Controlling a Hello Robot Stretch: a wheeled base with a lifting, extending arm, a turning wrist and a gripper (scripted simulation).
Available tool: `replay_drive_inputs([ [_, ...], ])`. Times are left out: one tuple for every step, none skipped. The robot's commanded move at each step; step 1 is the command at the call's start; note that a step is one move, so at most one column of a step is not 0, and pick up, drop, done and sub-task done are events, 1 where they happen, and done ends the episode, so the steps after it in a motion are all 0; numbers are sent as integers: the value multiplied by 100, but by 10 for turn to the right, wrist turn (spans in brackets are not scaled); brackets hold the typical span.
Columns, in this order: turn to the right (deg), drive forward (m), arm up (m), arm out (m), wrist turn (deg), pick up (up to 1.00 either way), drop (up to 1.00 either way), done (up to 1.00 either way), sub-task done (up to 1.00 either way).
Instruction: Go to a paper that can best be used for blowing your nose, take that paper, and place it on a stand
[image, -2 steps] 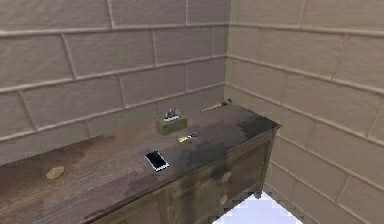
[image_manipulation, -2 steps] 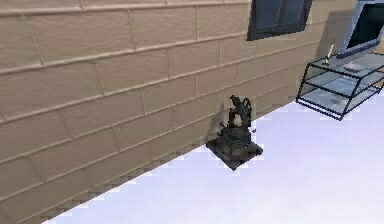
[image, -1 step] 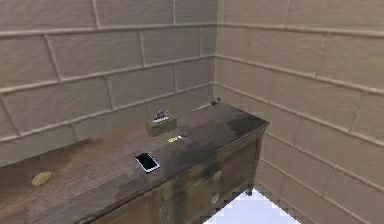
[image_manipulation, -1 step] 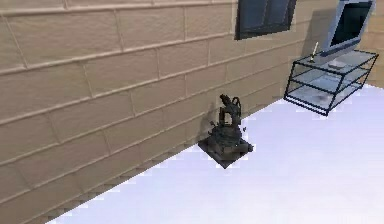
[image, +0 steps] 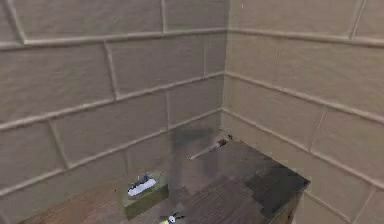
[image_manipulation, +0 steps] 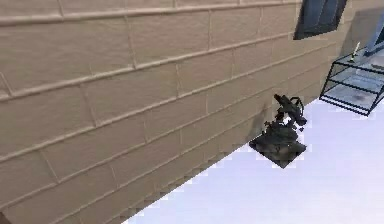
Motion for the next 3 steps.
replay_drive_inputs([
  [-450,0,0,0,0,0,0,0,0],
  [-450,0,0,0,0,0,0,0,0],
  [-150,0,0,0,0,0,0,0,0],
])
